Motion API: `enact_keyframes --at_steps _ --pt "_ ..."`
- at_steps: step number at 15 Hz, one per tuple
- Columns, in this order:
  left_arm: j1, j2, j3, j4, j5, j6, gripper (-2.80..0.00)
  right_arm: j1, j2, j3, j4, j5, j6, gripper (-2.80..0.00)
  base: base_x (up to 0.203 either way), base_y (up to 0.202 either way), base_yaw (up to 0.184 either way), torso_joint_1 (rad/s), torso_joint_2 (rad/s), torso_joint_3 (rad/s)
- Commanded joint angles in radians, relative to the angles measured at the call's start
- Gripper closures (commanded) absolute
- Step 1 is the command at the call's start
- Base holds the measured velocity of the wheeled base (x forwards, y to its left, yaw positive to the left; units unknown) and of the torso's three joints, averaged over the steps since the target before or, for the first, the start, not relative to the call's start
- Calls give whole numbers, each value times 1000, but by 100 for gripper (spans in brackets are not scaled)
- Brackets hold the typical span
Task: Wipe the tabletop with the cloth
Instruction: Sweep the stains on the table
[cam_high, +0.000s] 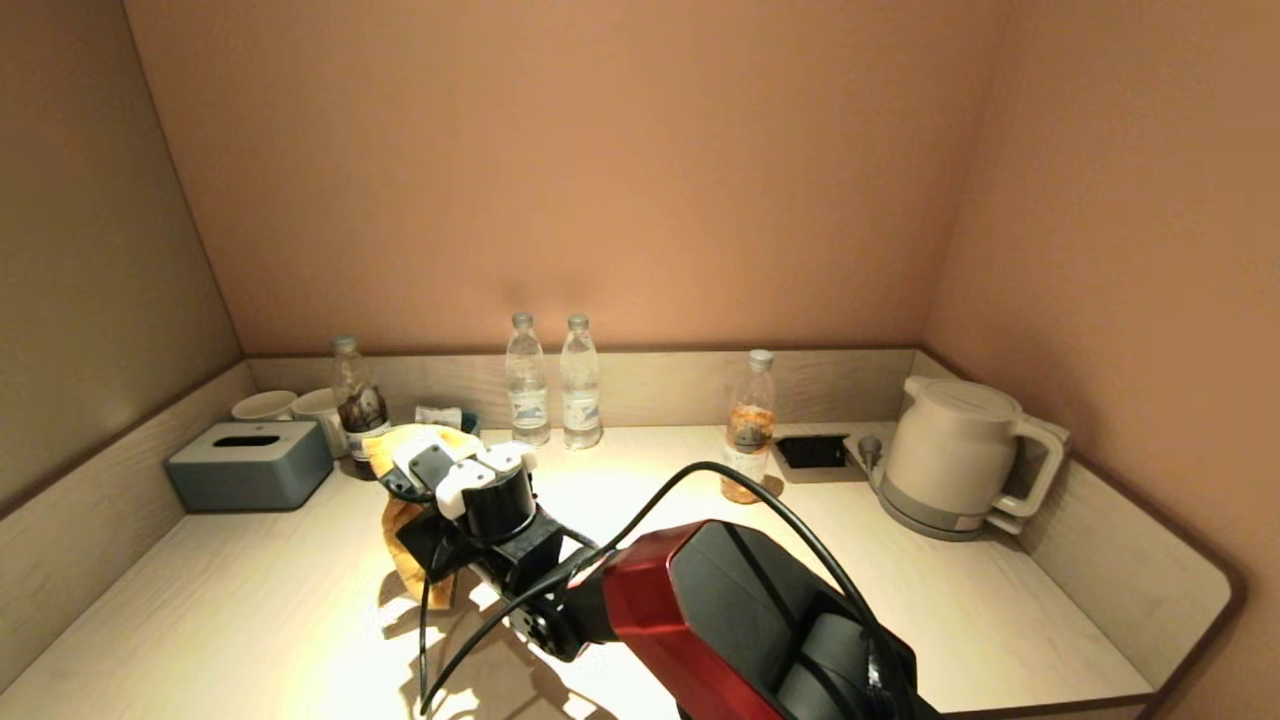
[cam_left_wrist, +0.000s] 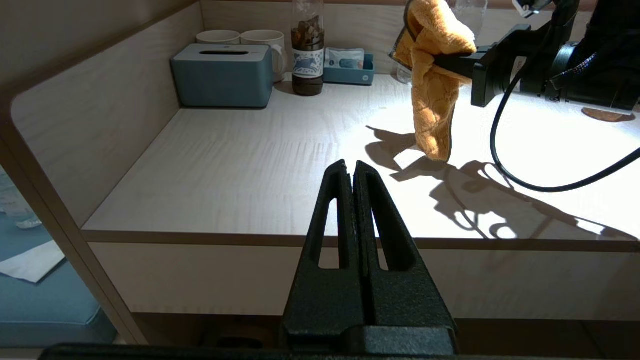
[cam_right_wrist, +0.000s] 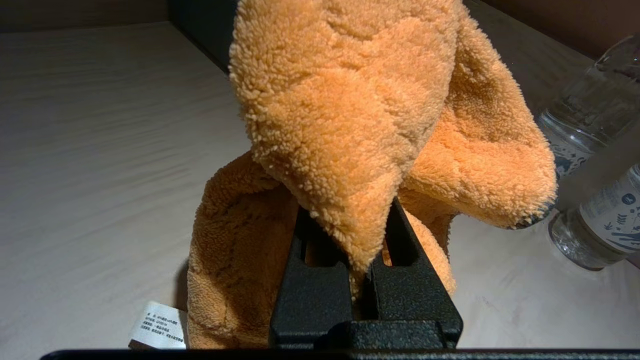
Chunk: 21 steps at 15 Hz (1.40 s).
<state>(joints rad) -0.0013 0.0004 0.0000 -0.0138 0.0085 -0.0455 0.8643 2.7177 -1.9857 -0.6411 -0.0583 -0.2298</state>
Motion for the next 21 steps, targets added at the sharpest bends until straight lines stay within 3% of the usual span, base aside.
enact_keyframes --at_steps 1,10,21 --pt "0 0 0 0 1 0 0 5 25 1 -3 22 -2 0 0 0 0 0 0 0" --pt "0 0 0 -2 1 0 0 68 82 4 31 76 0 0 0 0 0 0 0 0" --pt "0 0 0 -2 1 0 0 50 100 5 173 66 -3 0 0 0 0 0 0 0"
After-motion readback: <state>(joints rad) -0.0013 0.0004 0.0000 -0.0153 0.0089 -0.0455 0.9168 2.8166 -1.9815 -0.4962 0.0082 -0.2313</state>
